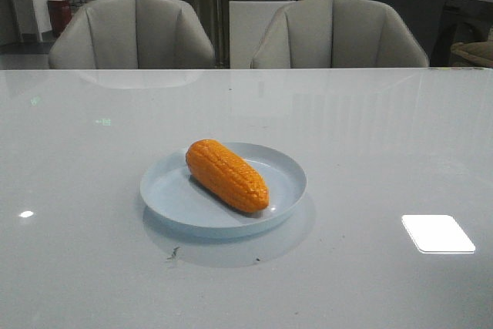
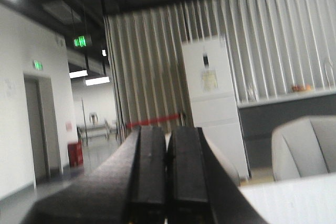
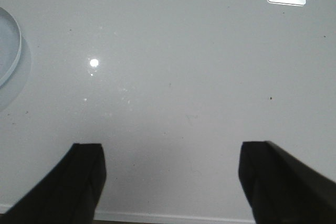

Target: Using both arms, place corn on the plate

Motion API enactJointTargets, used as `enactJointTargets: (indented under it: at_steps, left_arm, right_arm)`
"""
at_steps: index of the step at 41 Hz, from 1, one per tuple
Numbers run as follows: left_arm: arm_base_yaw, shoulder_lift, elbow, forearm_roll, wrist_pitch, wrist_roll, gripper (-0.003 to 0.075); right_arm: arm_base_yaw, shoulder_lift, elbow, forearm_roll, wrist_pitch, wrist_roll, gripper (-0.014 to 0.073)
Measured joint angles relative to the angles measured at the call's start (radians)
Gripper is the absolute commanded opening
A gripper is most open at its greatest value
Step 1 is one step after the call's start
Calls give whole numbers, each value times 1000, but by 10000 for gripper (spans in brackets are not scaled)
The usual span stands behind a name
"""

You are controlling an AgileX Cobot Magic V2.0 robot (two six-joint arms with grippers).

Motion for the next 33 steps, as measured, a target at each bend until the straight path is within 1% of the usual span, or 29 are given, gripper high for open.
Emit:
enactJointTargets:
  at_steps: [2,6,11,18,23,33]
  left_arm:
    - [0,0,0,0,2,0,94]
    - [0,0,0,0,67,0,94]
    - [0,0,0,-8,165,0,94]
    - [0,0,0,-64,311,0,94]
    - [0,0,0,-88,387,0,94]
    - [0,0,0,-101,397,0,94]
  right_arm:
    - [0,-1,0,0,0,0,622]
    - [0,-1,0,0,0,0,622]
    - [0,-1,0,0,0,0,622]
    - [0,-1,0,0,0,0,622]
    - [0,-1,0,0,0,0,622]
    - [0,-1,0,0,0,0,622]
